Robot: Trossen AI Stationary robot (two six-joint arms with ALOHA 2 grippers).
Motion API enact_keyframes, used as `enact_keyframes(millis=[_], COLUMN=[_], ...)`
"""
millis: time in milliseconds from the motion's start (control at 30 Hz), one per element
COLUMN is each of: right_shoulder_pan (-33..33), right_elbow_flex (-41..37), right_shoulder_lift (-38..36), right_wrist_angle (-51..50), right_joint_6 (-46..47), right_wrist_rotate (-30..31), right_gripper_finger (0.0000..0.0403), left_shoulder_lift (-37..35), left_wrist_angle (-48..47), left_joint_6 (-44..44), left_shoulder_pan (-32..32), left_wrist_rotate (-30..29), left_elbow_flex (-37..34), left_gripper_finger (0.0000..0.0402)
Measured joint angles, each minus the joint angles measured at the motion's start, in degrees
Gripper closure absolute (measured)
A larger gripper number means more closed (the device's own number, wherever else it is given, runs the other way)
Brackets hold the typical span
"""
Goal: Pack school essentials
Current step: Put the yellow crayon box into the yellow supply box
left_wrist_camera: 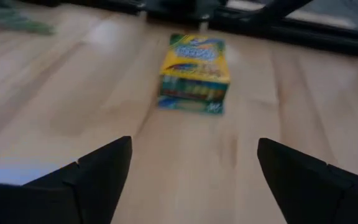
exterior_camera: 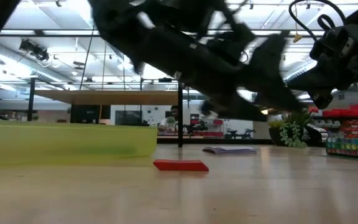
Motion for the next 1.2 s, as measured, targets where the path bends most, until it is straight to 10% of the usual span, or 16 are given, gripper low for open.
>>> enact_keyframes(millis=[567, 1200], right_shoulder_pan=[0.00, 0.00], right_elbow_flex=[0.00, 0.00], right_shoulder_lift=[0.00, 0.00], right_wrist_angle=[-0.09, -0.09], right_joint_6=[0.00, 0.00], right_wrist_rotate=[0.00, 0.00], right_gripper_finger=[0.0393, 0.0393], left_shoulder_lift=[15.42, 26.15], left_wrist_angle=[-3.12, -3.57], left_joint_6=[3.15, 7.53], left_shoulder_pan=[3.88, 4.31], left_wrist_rotate=[9.20, 4.35], left_elbow_flex=[22.84, 37.86], left_gripper_finger=[0.0002, 0.0001])
